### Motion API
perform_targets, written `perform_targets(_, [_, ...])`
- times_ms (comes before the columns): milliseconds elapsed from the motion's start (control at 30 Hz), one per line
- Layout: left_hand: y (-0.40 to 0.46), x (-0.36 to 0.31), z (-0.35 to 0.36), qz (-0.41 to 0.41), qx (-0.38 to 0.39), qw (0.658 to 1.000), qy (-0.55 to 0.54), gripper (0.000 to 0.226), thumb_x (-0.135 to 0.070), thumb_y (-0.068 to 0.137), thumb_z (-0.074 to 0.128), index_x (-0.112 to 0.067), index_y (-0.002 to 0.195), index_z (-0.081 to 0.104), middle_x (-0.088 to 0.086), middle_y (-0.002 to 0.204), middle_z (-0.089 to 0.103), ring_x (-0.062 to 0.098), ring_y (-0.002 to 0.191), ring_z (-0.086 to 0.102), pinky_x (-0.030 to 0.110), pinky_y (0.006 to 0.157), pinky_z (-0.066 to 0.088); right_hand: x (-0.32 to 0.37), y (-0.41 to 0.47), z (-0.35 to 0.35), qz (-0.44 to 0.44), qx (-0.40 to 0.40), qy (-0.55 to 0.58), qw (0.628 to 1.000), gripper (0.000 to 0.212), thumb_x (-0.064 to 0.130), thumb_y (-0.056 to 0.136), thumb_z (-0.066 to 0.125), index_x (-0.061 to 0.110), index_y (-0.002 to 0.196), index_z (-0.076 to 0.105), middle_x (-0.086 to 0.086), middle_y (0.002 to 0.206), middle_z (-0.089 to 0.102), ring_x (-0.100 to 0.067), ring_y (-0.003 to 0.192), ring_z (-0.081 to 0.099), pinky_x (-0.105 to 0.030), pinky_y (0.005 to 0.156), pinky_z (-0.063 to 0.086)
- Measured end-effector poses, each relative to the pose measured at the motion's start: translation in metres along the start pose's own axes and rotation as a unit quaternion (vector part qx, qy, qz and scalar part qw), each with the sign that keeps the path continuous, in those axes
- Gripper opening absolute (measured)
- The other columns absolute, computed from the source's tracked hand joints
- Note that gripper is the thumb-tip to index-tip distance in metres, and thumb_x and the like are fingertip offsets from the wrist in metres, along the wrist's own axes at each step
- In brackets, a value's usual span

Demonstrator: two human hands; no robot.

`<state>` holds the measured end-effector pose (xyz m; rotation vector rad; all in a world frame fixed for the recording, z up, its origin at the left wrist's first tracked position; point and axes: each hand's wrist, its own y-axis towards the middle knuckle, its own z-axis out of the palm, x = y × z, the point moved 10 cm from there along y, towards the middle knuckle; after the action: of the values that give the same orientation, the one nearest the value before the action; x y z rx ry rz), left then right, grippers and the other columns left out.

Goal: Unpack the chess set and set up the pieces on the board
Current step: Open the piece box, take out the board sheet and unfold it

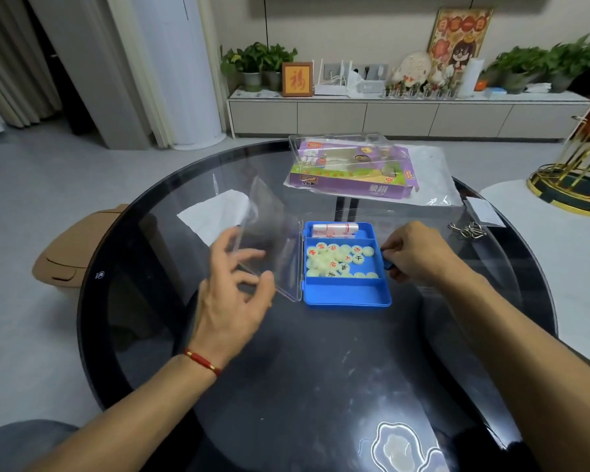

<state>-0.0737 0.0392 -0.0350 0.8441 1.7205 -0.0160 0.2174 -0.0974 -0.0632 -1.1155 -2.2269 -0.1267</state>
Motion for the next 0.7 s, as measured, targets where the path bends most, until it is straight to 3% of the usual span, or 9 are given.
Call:
perform_targets(100, [-0.002, 0.029, -0.017, -0.099, -0.036, 0.994, -0.020, 0.063, -0.007, 0.086, 0.069, -0.028, 0.138, 0.039, -0.005, 0.106, 0.068, 0.023, 0.070, 0.072, 0.026, 0.061, 0.058, -0.004, 0.000, -0.003, 0.002, 0.003, -0.015, 1.000, 0.015, 0.005, 0.097, 0.060, 0.006, 0.101, 0.074, -0.012, 0.079, 0.074, -0.021, 0.060, 0.075, -0.031, 0.056, 0.062])
perform_targets(200, [-0.003, 0.046, -0.023, -0.140, -0.038, 0.989, 0.028, 0.047, -0.023, 0.081, 0.071, -0.036, 0.122, 0.051, -0.008, 0.089, 0.065, 0.016, 0.071, 0.067, 0.041, 0.070, 0.060, -0.005, 0.000, -0.006, -0.002, -0.001, -0.036, 0.999, 0.014, 0.006, 0.097, 0.060, 0.007, 0.099, 0.074, -0.011, 0.078, 0.074, -0.020, 0.059, 0.074, -0.030, 0.055, 0.062])
perform_targets(233, [-0.004, 0.046, -0.022, -0.146, -0.033, 0.987, 0.053, 0.043, -0.025, 0.082, 0.071, -0.035, 0.120, 0.053, -0.007, 0.087, 0.064, 0.010, 0.070, 0.064, 0.038, 0.073, 0.059, -0.006, 0.000, -0.008, -0.004, -0.006, -0.041, 0.999, 0.014, 0.005, 0.097, 0.060, 0.007, 0.097, 0.074, -0.011, 0.077, 0.074, -0.020, 0.058, 0.074, -0.029, 0.053, 0.061])
perform_targets(333, [-0.005, 0.038, -0.015, -0.137, -0.007, 0.983, 0.124, 0.041, -0.026, 0.085, 0.071, -0.027, 0.121, 0.051, -0.008, 0.091, 0.061, 0.005, 0.069, 0.059, 0.023, 0.074, 0.050, -0.008, 0.002, -0.013, -0.004, -0.023, -0.056, 0.998, 0.017, 0.004, 0.095, 0.060, 0.008, 0.093, 0.076, -0.009, 0.075, 0.074, -0.020, 0.057, 0.073, -0.031, 0.055, 0.062])
perform_targets(433, [-0.003, 0.041, -0.011, -0.163, 0.004, 0.978, 0.128, 0.050, -0.025, 0.083, 0.072, -0.031, 0.124, 0.045, -0.010, 0.095, 0.063, 0.006, 0.072, 0.063, 0.031, 0.079, 0.053, -0.009, 0.003, -0.014, -0.002, -0.029, -0.066, 0.997, 0.020, 0.004, 0.095, 0.057, 0.008, 0.092, 0.077, -0.008, 0.075, 0.074, -0.020, 0.059, 0.073, -0.038, 0.062, 0.064])
perform_targets(533, [0.000, 0.061, -0.013, -0.260, -0.051, 0.963, -0.050, 0.059, -0.007, 0.080, 0.070, -0.022, 0.130, 0.044, 0.003, 0.098, 0.069, 0.018, 0.068, 0.068, 0.040, 0.074, 0.059, -0.006, 0.004, -0.012, -0.004, -0.022, -0.061, 0.998, 0.021, 0.003, 0.094, 0.055, 0.005, 0.095, 0.076, -0.009, 0.076, 0.075, -0.021, 0.062, 0.074, -0.041, 0.065, 0.064])
perform_targets(633, [0.000, 0.074, -0.005, -0.349, -0.088, 0.891, -0.277, 0.048, 0.011, 0.084, 0.068, -0.005, 0.126, 0.050, 0.015, 0.088, 0.068, 0.021, 0.066, 0.064, 0.031, 0.064, 0.057, -0.005, 0.002, -0.004, 0.021, 0.000, 0.016, 1.000, 0.017, 0.005, 0.099, 0.056, 0.003, 0.105, 0.072, -0.011, 0.088, 0.074, -0.019, 0.066, 0.075, -0.030, 0.057, 0.062])
perform_targets(700, [0.000, 0.075, -0.001, -0.366, -0.087, 0.866, -0.328, 0.038, 0.007, 0.084, 0.071, 0.000, 0.120, 0.058, 0.014, 0.081, 0.067, 0.019, 0.067, 0.062, 0.025, 0.060, 0.055, -0.001, 0.002, 0.003, 0.031, 0.011, 0.054, 0.998, 0.019, 0.004, 0.100, 0.055, 0.002, 0.108, 0.071, -0.011, 0.087, 0.073, -0.017, 0.065, 0.074, -0.025, 0.051, 0.059])
